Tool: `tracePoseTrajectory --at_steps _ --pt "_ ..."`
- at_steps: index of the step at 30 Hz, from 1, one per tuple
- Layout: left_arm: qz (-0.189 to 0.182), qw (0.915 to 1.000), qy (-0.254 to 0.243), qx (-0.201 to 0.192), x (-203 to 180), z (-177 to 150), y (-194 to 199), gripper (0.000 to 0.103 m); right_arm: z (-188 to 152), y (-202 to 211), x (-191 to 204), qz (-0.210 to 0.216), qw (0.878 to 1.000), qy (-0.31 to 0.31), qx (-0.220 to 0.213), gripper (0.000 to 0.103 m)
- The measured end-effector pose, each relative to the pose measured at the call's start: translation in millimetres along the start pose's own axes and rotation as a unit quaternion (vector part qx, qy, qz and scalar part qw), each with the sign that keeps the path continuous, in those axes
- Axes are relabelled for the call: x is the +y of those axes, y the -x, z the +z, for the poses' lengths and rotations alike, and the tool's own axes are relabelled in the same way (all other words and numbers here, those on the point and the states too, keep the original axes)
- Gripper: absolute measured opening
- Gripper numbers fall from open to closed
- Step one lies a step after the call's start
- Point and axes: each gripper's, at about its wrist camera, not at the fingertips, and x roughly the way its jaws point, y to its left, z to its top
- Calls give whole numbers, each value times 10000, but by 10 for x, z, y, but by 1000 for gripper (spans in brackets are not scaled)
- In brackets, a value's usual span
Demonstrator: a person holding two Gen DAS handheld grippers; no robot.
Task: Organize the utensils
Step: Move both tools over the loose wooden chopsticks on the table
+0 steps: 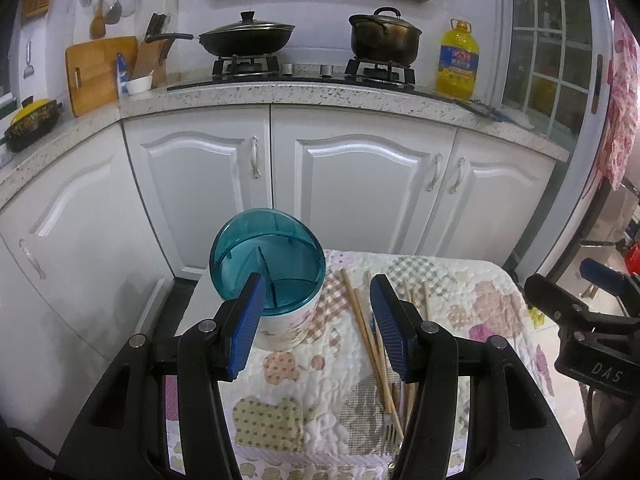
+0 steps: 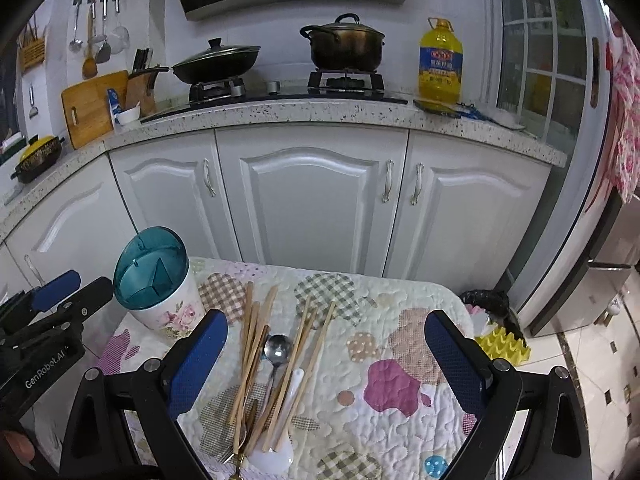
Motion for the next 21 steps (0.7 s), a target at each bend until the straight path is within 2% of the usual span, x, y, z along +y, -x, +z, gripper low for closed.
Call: tracePoseTrajectory --at_steps 21 --pt "-87 10000 0 -28 -49 4 41 54 2 14 -4 -74 10000 -49 -12 98"
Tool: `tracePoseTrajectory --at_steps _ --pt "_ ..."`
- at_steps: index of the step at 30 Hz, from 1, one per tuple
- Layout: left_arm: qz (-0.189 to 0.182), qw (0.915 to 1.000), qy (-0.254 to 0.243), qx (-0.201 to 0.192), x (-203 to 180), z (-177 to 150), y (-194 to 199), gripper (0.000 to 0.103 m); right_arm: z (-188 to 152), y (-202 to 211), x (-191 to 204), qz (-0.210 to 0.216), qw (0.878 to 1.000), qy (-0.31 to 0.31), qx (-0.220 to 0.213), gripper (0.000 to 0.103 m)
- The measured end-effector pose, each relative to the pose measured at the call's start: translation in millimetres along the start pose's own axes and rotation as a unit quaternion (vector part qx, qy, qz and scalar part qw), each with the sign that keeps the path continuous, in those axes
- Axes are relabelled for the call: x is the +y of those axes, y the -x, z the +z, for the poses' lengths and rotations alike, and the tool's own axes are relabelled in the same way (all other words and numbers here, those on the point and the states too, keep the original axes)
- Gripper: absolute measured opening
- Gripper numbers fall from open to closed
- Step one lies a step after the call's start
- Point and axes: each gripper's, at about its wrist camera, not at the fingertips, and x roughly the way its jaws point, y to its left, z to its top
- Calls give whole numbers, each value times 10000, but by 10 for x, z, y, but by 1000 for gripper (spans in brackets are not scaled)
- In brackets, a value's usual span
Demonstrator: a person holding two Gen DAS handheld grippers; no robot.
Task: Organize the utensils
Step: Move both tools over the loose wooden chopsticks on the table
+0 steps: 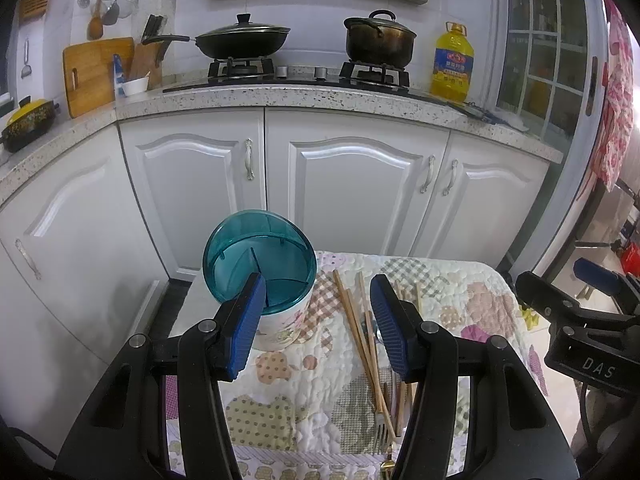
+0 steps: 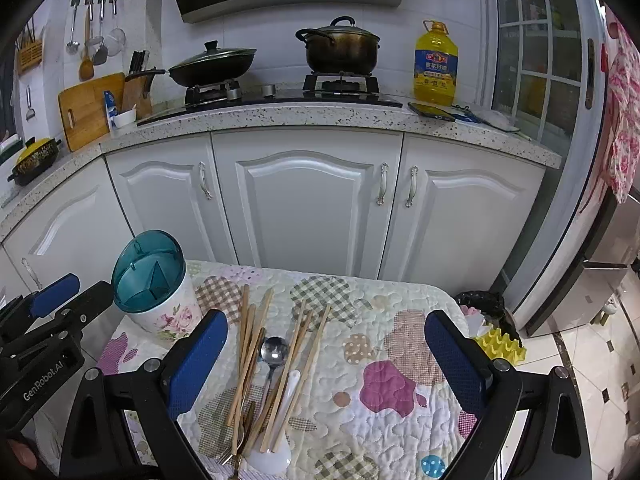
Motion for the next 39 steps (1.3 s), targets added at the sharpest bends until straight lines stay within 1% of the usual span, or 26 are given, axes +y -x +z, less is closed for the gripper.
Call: tracePoseTrajectory --at_steps 13,39 --pt "21 10000 38 -12 23 -6 6 54 -8 -7 21 -34 10000 10 -4 98" --pt "25 9999 70 75 -21 -36 -21 54 -42 -73 47 23 9999 25 145 98"
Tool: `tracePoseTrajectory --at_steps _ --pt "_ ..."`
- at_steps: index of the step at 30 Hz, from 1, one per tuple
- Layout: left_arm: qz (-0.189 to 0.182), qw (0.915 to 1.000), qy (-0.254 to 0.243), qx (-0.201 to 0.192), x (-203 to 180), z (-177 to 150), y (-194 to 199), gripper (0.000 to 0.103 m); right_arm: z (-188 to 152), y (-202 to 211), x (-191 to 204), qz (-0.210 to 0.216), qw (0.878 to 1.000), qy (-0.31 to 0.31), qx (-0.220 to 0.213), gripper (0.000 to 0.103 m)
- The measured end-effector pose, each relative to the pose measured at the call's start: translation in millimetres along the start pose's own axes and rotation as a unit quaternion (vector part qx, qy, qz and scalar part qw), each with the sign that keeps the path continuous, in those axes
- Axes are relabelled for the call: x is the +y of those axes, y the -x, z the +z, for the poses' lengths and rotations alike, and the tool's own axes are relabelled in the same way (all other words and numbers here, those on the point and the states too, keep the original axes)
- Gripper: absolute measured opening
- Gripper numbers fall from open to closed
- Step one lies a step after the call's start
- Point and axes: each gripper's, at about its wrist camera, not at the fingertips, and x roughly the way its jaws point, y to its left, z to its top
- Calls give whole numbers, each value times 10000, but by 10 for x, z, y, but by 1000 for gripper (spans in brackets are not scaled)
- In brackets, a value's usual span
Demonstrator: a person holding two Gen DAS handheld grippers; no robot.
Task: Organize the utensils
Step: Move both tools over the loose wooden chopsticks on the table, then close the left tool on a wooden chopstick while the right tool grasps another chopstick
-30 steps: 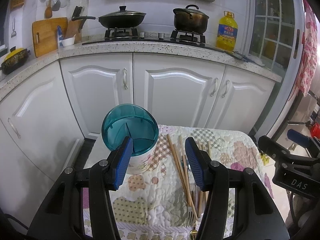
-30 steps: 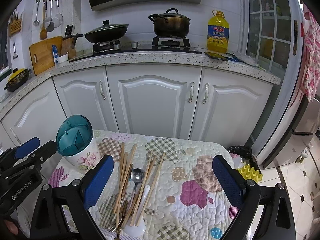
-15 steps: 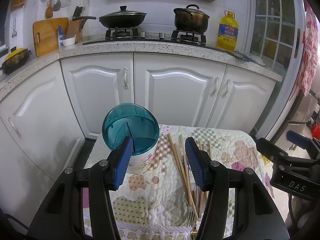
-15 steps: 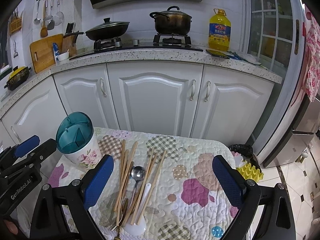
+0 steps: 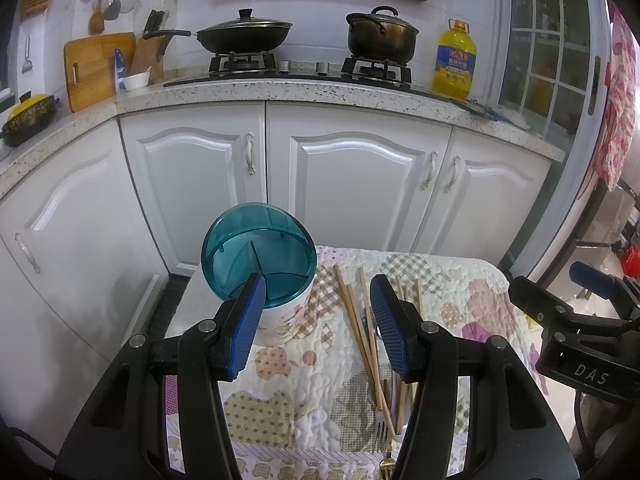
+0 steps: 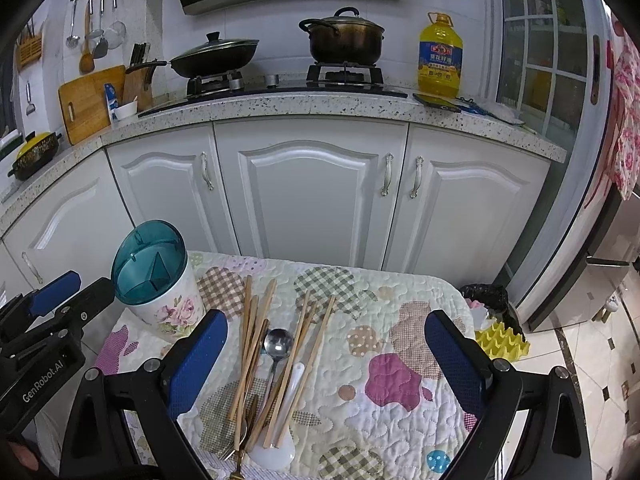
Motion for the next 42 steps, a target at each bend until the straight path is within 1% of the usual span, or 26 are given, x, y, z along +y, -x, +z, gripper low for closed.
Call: tracePoseTrajectory --at_steps 12,36,42 --pt "54 9999 -41 144 -41 -51 -107 54 -42 -47 2 7 10000 -3 86 98" --pt "54 9987 -61 500 -72 -170 -391 54 -157 -329 -8 -7 9987 24 501 98" --pt "45 9980 -61 633 -71 -219 -489 54 -200 -443 -53 50 9980 -37 631 98"
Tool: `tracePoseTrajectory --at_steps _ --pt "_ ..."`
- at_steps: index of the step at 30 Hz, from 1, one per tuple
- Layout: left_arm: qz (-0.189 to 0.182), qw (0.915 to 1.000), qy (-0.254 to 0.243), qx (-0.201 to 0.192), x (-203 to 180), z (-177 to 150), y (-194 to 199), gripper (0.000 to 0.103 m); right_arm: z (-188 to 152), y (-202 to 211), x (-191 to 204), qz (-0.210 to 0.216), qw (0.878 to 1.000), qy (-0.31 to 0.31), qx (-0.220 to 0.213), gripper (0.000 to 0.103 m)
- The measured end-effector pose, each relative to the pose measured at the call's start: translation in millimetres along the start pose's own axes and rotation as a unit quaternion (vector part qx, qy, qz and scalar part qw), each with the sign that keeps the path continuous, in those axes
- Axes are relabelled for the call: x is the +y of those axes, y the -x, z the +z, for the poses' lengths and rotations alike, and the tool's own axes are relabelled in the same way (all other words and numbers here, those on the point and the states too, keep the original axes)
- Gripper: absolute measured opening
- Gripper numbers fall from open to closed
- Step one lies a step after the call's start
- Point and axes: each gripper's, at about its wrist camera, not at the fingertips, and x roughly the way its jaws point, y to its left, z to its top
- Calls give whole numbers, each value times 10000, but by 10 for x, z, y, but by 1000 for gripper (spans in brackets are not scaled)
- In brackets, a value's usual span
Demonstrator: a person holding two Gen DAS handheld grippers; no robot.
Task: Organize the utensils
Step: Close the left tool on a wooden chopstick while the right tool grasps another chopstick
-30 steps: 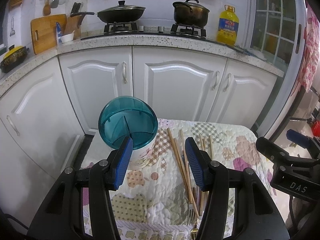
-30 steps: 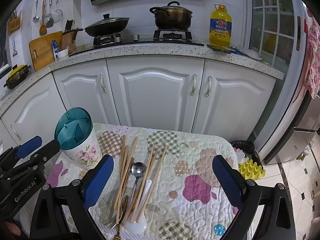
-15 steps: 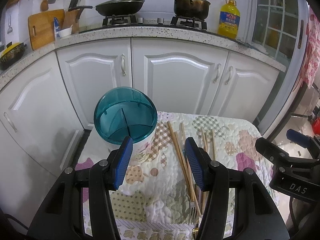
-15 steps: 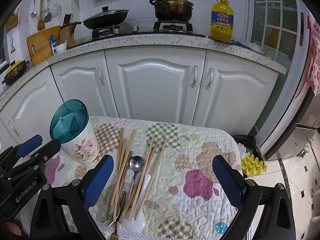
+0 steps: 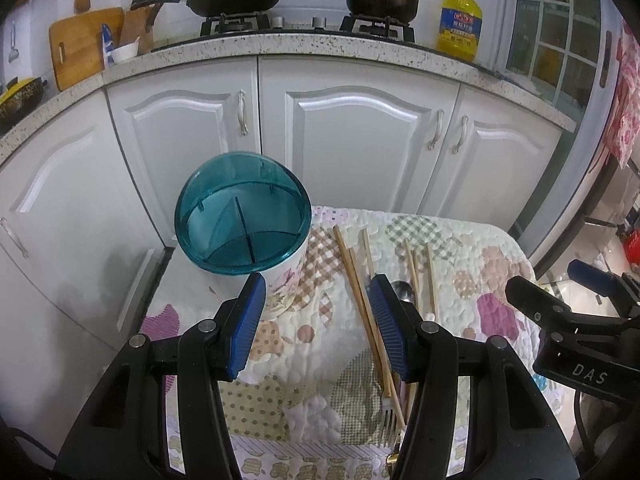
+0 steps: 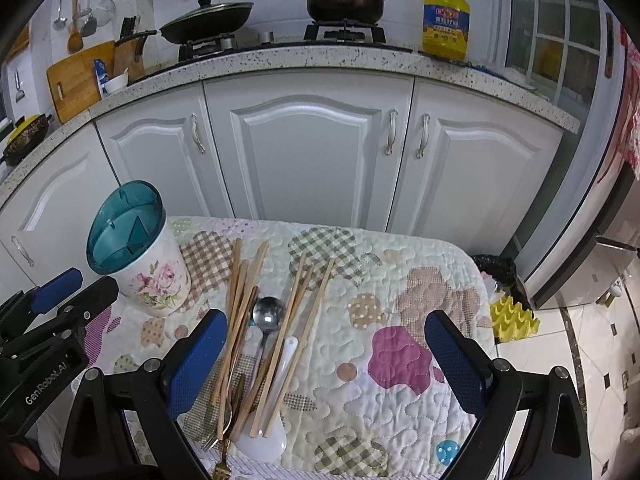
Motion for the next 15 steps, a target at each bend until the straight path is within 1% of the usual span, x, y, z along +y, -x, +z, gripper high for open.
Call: tracePoseTrajectory --at_steps 4,6,10,11,12,13,15 --pt "-84 9999 10 134 10 -46 -73 54 -31 -134 -52 111 9998 -72 149 98" --pt "-241 9994 37 227 25 -84 -113 54 -49 -224 -82 224 9994 -105 238 98" --pt "-513 9975 113 468 51 -221 -235 54 -87 -456 -133 599 9973 -47 426 98" --pt "-569 9969 117 538 45 -248 -272 54 -93 -517 -149 636 9969 -34 471 95" --pt "-607 9963 123 598 29 -264 -308 54 -93 -580 -165 681 9963 -20 522 88" --pt "-657 9956 131 656 6 -285 -358 54 -93 -625 -169 754 9955 -5 567 85" --pt "-716 9947 120 733 -32 -309 -432 54 -82 -765 -172 1031 9921 -6 718 73"
